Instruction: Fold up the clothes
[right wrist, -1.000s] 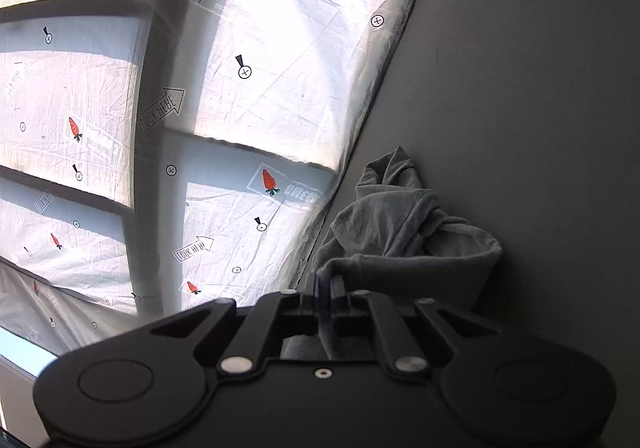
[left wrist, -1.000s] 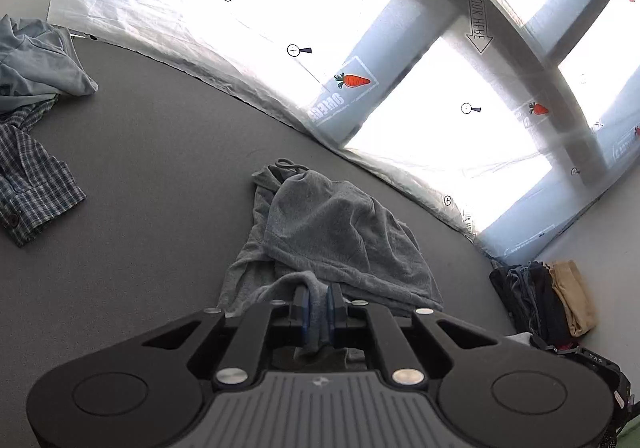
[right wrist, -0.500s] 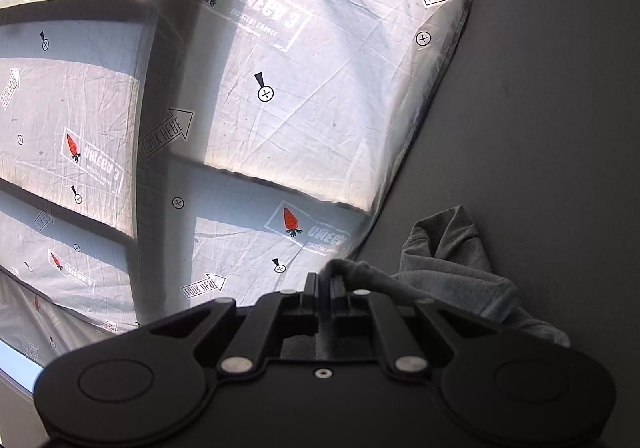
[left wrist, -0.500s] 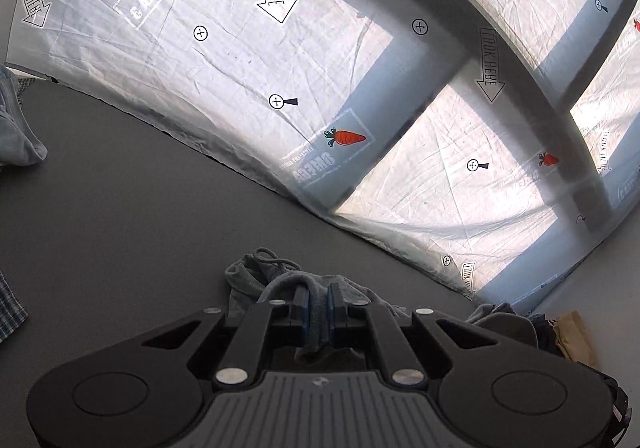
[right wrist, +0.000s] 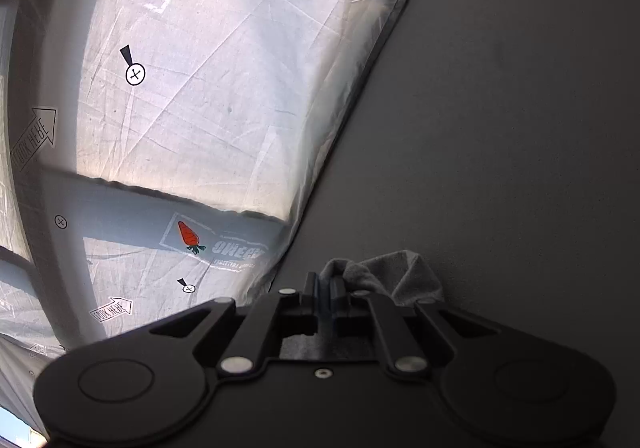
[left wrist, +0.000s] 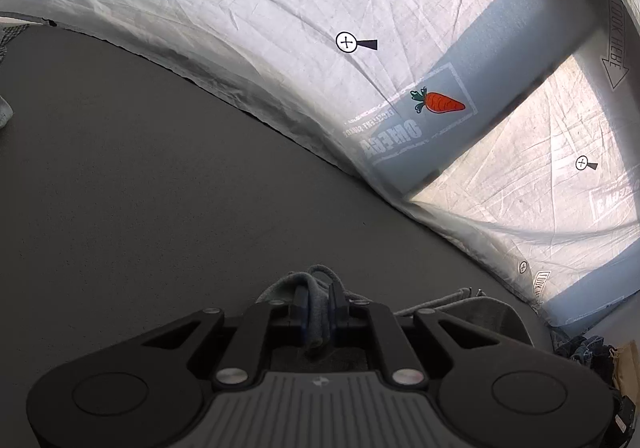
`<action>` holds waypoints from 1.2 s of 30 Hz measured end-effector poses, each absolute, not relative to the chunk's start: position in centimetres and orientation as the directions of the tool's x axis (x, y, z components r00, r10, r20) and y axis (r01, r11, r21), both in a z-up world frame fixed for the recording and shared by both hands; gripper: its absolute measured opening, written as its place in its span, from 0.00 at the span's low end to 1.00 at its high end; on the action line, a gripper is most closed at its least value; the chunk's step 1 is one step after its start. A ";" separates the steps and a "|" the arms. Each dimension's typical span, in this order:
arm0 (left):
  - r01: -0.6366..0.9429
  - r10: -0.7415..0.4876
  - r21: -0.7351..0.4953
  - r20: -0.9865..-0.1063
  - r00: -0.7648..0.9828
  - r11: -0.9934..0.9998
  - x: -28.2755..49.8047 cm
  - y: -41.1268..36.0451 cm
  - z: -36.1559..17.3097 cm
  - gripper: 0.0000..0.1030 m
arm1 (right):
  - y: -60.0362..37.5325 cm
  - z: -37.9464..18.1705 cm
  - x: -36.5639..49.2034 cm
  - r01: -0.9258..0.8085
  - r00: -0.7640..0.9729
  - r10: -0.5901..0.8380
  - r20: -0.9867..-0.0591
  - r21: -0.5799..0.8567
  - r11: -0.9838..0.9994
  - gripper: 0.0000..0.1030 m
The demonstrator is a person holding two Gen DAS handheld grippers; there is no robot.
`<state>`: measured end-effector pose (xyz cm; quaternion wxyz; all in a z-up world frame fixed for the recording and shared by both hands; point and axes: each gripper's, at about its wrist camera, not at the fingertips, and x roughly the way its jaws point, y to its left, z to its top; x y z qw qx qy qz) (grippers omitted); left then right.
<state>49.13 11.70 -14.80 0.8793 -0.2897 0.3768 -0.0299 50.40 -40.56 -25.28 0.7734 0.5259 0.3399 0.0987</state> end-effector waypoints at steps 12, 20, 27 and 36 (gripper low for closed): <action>-0.216 0.000 -0.243 -0.666 0.746 0.946 51.1 11.3 -10.6 0.83 | -40.6 -20.3 53.4 0.130 0.779 0.433 -0.453 0.792 0.596 0.17; -0.098 -0.031 -0.138 -0.717 0.697 0.986 48.7 8.6 -11.0 1.00 | -35.7 -16.6 52.2 -0.060 0.716 0.356 -0.600 0.456 0.888 0.66; -0.113 -0.012 -0.098 -0.803 0.596 0.989 46.6 6.6 -15.8 1.00 | -32.6 -20.6 50.0 -0.121 0.616 0.271 -0.740 0.251 0.960 0.84; -0.055 -0.092 -0.144 -0.835 0.542 0.988 47.5 6.0 -18.4 1.00 | -33.7 -23.4 50.5 -0.090 0.555 0.336 -0.761 0.347 0.934 0.88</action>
